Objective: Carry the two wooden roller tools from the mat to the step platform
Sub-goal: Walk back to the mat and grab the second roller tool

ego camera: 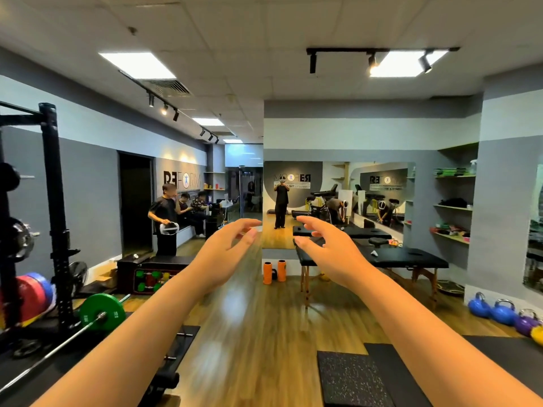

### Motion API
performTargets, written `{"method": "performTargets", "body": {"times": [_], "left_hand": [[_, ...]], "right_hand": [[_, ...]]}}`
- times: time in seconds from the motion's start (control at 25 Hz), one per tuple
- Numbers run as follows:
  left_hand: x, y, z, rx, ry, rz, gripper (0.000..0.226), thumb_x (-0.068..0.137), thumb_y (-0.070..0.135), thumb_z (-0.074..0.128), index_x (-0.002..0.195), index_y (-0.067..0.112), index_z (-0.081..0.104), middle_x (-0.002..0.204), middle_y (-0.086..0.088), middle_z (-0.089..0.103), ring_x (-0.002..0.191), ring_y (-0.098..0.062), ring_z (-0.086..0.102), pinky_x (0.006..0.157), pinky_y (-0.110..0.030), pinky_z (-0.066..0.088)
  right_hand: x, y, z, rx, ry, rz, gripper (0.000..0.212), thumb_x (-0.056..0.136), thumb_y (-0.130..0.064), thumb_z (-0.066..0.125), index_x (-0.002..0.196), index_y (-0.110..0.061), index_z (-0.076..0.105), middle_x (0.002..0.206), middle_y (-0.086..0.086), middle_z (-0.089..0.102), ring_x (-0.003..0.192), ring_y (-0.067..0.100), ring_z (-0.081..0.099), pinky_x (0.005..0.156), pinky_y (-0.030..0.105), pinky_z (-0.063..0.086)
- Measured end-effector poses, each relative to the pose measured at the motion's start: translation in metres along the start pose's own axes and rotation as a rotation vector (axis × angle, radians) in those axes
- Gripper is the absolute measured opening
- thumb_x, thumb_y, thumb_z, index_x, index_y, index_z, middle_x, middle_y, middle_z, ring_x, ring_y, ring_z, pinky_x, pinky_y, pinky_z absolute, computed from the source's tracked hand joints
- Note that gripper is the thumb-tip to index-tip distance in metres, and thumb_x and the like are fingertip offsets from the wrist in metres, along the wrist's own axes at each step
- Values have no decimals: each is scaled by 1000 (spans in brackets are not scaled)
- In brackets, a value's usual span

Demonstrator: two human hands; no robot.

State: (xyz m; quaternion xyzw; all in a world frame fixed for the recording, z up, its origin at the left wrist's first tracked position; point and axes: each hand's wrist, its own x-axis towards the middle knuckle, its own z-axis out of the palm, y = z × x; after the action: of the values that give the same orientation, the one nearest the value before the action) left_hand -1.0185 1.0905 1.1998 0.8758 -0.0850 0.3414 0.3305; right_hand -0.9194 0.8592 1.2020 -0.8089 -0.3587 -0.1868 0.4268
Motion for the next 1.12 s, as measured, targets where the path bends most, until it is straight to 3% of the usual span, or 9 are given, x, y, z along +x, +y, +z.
{"method": "performTargets", "body": {"times": [0.28,0.4,0.48,0.64,0.76,0.92,1.12], "left_hand": [[127,-137,62,-15,-34,-20,37,107,43,44,141,34,56,131,16,62,119,-1,55,96,-27,46],[196,-201,80,-6,-64,-3,38,106,46,44,141,36,56,129,19,62,118,3,54,93,-23,45],[237,-238,89,-9,-74,4,38,106,47,44,140,37,56,128,20,62,118,4,55,92,-20,44],[311,-309,125,-10,-124,-3,36,106,47,44,138,37,57,130,18,62,119,5,54,98,-28,47],[350,-354,149,12,-137,-3,36,106,44,45,138,33,57,131,15,62,120,1,55,101,-32,47],[414,-421,175,63,-92,-23,37,106,44,46,139,33,57,130,15,62,119,1,56,101,-31,48],[494,-497,197,137,-25,-121,36,105,46,45,137,37,57,122,21,62,111,12,53,93,-19,47]], "right_hand": [[126,111,77,15,-33,23,52,99,-48,57,150,-43,45,153,-13,50,139,9,43,103,28,34],[194,156,108,14,-23,39,52,99,-49,57,149,-43,46,153,-11,51,137,8,43,103,29,35],[234,183,126,28,-4,53,54,96,-52,56,149,-45,46,152,-12,50,133,4,43,105,31,38],[313,241,163,-1,-6,80,54,96,-55,55,149,-48,44,156,-13,46,146,11,37,116,44,37],[362,281,191,-13,-10,71,54,98,-52,56,151,-45,44,157,-13,45,147,13,37,116,43,37],[445,345,229,-14,-45,32,55,99,-51,57,151,-46,43,158,-12,44,144,14,40,114,44,40],[565,414,267,3,-106,-70,53,99,-47,58,150,-44,43,155,-8,49,140,14,45,111,41,42]]}}
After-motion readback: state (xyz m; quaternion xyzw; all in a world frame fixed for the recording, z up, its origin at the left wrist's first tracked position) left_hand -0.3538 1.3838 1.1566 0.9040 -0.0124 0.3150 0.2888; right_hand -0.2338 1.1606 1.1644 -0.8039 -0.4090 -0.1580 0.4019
